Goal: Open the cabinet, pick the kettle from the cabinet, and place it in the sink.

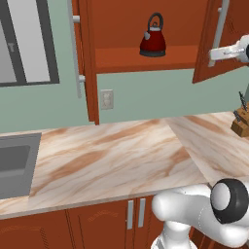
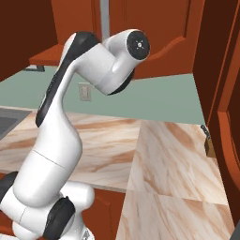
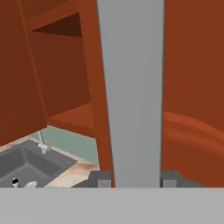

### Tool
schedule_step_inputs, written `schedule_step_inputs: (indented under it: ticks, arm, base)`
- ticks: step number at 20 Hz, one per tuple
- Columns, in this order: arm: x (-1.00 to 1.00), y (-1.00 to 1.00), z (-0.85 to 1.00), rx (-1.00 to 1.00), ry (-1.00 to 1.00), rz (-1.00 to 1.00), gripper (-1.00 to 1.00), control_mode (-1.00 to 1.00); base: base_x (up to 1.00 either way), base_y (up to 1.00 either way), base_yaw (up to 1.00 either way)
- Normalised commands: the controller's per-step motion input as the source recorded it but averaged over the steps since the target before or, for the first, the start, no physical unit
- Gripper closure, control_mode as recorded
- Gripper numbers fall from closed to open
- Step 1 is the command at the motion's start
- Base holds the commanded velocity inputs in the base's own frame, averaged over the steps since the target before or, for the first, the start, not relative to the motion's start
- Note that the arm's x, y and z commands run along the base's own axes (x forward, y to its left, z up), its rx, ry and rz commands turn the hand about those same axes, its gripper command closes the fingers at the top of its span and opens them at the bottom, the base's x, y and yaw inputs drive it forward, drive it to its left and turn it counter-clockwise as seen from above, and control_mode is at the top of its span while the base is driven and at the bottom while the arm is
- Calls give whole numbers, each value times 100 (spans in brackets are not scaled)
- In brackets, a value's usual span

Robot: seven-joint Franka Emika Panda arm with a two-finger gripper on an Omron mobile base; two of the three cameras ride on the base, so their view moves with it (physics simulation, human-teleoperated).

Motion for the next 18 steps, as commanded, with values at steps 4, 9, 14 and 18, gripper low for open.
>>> schedule_step_inputs:
  ticks: [4, 9, 14, 18]
  arm:
    - [-64, -24, 3, 0, 0, 19, 100, -100]
    - [-56, -10, 0, 0, 0, 7, 100, -100]
    - [-50, 5, -5, -7, 0, 0, -100, -100]
    - [-32, 19, -19, -15, 6, -2, -100, -100]
  base:
    - [0, 0, 0]
    - [0, 0, 0]
    - [0, 0, 0]
    - [0, 0, 0]
